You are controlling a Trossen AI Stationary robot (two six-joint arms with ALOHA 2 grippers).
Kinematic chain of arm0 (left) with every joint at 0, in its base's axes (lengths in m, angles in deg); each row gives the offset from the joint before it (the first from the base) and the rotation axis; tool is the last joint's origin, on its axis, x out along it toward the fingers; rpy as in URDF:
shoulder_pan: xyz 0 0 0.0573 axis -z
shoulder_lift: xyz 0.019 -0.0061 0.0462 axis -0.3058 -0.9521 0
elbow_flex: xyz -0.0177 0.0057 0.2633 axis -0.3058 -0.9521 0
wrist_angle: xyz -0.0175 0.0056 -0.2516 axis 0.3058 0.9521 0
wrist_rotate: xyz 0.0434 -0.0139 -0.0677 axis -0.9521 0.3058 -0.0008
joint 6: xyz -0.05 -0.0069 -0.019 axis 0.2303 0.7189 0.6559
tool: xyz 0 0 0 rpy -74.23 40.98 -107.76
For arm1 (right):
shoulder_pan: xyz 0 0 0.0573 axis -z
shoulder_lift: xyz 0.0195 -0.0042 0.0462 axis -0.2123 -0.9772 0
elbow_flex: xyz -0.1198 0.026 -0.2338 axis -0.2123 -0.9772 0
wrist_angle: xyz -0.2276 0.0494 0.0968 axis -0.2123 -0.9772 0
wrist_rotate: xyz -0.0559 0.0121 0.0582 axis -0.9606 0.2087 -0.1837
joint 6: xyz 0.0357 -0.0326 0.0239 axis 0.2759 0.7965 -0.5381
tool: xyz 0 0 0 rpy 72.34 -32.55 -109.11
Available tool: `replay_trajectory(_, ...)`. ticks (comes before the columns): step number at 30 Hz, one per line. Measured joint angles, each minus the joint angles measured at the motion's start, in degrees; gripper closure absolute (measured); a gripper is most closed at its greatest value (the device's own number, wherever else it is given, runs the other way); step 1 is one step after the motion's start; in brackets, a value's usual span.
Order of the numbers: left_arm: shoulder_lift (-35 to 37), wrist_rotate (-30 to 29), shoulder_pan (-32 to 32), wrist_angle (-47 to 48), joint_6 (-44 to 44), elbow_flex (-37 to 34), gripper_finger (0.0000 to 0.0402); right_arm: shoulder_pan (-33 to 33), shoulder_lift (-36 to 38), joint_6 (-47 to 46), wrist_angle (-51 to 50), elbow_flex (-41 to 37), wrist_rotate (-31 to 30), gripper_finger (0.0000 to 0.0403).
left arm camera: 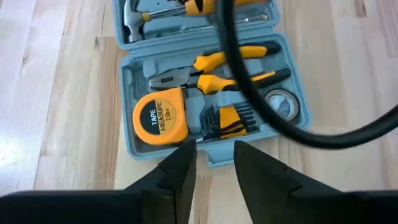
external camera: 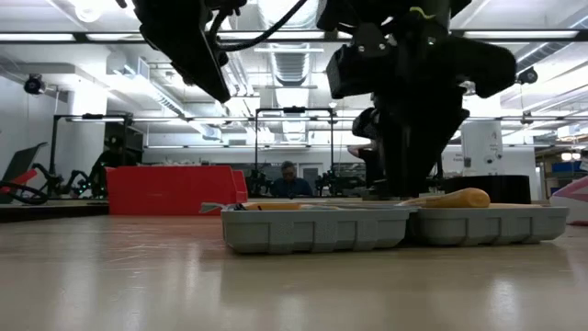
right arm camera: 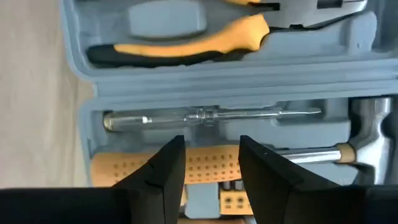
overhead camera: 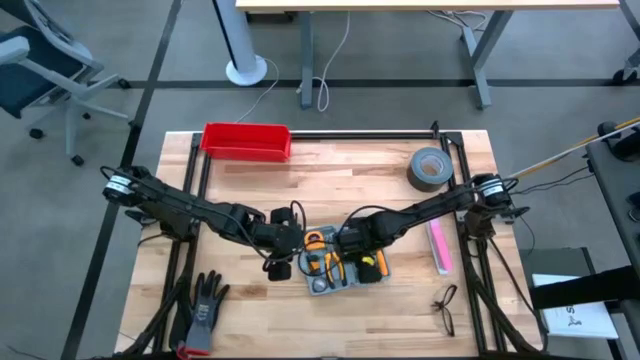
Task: Prefit tool cases
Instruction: Adjust the set of interchangeable screwdriver bits in the gray toolbox
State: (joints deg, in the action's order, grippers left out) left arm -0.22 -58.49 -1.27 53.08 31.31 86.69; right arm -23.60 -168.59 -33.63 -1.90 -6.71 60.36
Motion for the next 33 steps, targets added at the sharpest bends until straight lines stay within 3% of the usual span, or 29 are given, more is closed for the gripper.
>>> replay_trajectory(20, 0.0, 0.0, 0.0, 0.6, 2.3, 0.0, 0.0287, 2.8, 2.0, 8.7, -4.7, 0.0, 4.4, 0.0317)
replay_trajectory(33, 0.0, 3.0, 0.2, 1.1, 5.1, 0.0, 0.0287, 4.6, -4.8, 10.7, 2.3, -2.8, 7.6, 0.0306)
